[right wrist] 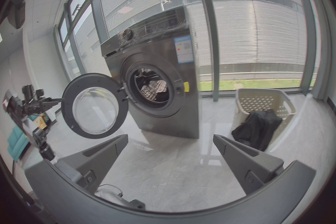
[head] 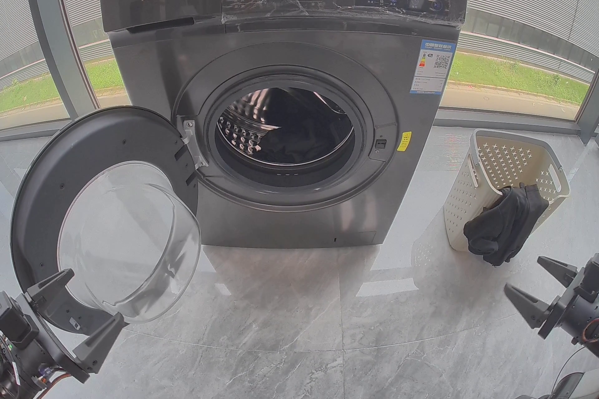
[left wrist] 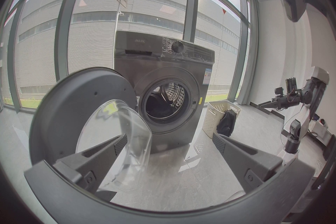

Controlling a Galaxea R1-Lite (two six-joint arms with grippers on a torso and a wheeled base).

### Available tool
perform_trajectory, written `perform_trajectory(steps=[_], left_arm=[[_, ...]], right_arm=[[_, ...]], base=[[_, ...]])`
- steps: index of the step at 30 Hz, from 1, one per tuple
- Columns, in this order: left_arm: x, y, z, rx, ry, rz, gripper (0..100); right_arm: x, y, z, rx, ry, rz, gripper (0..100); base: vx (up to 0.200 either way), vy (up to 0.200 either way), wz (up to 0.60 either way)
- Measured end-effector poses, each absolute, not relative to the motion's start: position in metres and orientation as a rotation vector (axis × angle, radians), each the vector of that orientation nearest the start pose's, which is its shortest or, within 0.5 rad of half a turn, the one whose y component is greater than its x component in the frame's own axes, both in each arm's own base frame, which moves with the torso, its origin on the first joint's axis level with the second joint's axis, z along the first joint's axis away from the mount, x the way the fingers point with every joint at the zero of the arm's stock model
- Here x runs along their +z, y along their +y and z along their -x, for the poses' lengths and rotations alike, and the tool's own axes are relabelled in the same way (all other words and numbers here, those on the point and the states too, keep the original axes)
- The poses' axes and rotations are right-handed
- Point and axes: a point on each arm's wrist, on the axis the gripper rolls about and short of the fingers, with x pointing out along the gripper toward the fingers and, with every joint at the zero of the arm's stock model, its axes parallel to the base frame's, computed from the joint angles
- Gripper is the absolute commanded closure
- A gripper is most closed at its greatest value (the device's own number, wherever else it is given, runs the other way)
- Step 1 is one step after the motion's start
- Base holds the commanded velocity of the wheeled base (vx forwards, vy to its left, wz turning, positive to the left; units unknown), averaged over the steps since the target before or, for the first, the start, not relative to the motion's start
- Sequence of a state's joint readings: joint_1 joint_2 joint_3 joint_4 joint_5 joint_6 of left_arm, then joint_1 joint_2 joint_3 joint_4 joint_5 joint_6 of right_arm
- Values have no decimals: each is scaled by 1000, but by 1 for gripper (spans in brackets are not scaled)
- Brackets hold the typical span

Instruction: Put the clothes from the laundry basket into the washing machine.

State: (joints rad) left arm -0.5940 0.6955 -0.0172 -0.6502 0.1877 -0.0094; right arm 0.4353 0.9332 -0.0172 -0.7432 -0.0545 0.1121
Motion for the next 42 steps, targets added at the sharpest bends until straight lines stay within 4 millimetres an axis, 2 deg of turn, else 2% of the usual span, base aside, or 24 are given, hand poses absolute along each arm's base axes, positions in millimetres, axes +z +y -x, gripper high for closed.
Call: perform_trajectory(steps=[7,14,25,30,37,42], left_arm=[[131,-14,-35,-309,27,-5,0],[119,-4,-17,-260,33,-24,0],[104,3,2,-192,18,-16,0],[92,5,9,-156,60,-3,0],[87,5,15,-64,45,7,0],[86,3,17,24,23,8,0]], right_arm=[[134,16,-55,257,88,-70,0],[132,5,-28,192,-22,-63,0],[108,1,10,156,-89,-53,0],[91,2,18,125,-22,-49,0],[83,-1,22,-40,-11,-28,0],[82,-1,23,-35,-9,-18,0]], base=[[0,0,0],[0,0,0],[0,0,0],[-200,0,0],[-29,0,0],[0,0,0]])
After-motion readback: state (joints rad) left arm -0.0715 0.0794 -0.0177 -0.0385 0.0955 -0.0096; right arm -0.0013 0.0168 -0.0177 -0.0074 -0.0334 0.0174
